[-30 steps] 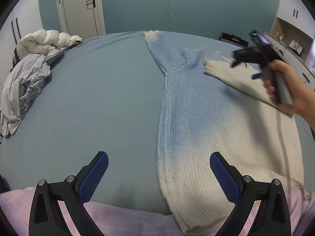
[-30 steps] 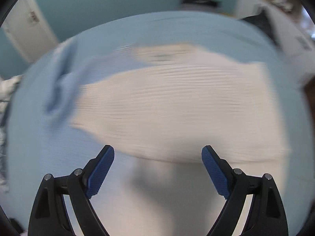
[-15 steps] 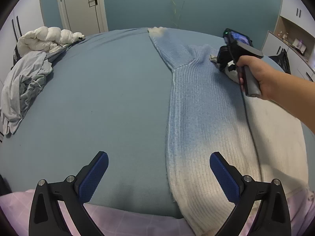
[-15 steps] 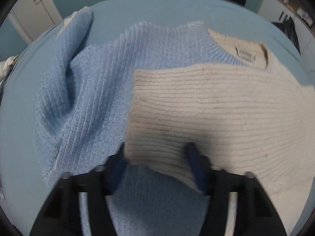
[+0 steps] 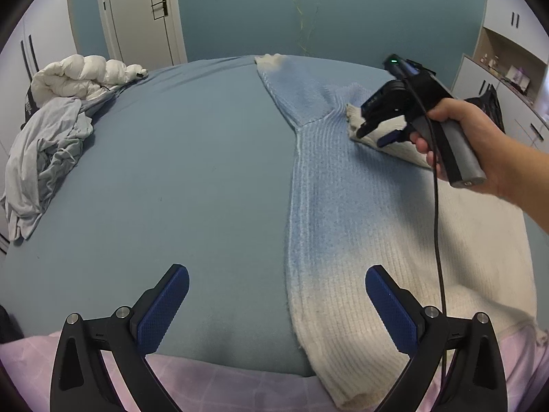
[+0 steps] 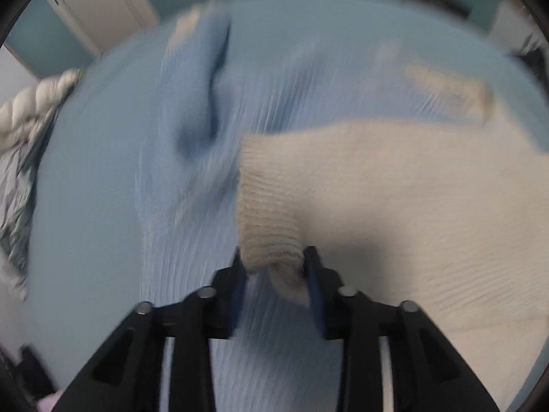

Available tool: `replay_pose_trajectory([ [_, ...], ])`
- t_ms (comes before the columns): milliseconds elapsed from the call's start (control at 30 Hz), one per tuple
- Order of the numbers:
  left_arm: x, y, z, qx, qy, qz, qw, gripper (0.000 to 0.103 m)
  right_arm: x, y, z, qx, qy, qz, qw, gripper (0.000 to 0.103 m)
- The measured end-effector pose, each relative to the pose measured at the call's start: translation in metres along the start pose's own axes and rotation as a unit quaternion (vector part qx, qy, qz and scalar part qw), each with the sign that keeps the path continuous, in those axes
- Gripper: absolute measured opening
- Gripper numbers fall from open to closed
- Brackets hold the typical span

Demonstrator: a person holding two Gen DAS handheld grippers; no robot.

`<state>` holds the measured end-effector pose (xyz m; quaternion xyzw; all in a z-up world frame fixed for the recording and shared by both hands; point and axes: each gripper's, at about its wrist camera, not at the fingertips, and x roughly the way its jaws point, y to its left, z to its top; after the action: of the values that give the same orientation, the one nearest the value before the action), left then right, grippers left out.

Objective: Fold small clothes
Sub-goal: 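Grasp the white side edge with the right tool and fold it inward, then release the folded white side and withdraw the right tool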

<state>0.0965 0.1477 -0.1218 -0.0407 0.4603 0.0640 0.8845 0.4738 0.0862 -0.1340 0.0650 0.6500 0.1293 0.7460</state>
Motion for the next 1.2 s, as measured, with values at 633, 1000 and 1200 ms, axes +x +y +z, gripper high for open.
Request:
replay_pose_trajectory([
  [633,0.017,-0.008,-0.006,0.017,0.02,0.015,0.9995,0.103,-0.1,-0.316,-0.05,0.165,-0.069,-0.233,0.956,0.09],
  [1000,0.027,-0.008,-0.008,0.023,0.033,0.021,0.999,0.103,-0.166,-0.344,-0.041,0.3,-0.258,-0.139,0.908,0.086],
  [1200,0.031,-0.004,-0.007,0.021,0.034,0.024,0.9989,0.103,-0.119,-0.32,0.024,0.248,-0.189,-0.141,0.939,0.086],
])
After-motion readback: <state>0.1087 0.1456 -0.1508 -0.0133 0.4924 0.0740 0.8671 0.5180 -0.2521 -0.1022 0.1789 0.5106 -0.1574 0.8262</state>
